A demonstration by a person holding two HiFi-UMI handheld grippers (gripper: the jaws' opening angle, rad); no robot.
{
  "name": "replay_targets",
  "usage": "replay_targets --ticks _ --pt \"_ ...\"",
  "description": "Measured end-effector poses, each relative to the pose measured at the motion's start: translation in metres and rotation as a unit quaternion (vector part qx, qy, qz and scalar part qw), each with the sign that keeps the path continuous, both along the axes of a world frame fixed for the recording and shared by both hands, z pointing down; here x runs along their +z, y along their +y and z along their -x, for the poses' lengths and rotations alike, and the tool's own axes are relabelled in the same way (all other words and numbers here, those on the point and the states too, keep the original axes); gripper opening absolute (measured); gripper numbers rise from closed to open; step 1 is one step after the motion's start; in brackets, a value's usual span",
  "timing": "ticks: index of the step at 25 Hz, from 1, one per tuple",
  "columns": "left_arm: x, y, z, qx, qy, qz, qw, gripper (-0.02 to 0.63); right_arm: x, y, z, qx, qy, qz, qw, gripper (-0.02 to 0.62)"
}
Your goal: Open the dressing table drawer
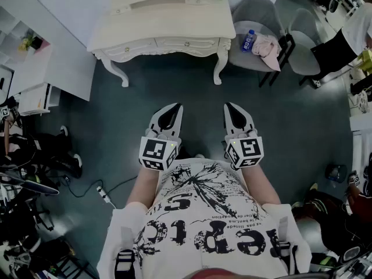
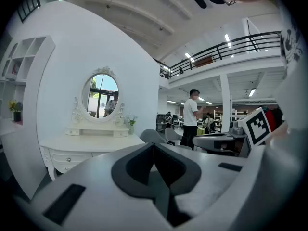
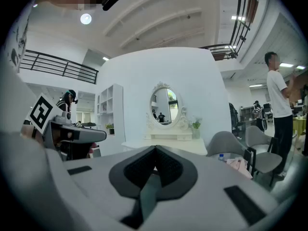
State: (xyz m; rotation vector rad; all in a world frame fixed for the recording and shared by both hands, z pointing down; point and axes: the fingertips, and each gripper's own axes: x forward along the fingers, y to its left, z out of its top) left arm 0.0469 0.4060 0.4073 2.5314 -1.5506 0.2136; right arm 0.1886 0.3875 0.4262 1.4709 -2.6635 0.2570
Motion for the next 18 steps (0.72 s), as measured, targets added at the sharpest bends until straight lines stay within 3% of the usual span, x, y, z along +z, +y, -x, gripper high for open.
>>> replay_targets --ticks 11,18 --pt "0.001 -0.006 0.006 0.002 0.003 0.012 0.9999 0.02 0.004 0.001 0.008 -0.006 -0.001 0.01 1.0 0.017" --pt "0.009 -0.015 0.0 0.016 0.012 0.024 0.9995 0.02 0.013 -0.006 -0.005 0.027 -0.015 0.035 0.999 0.017"
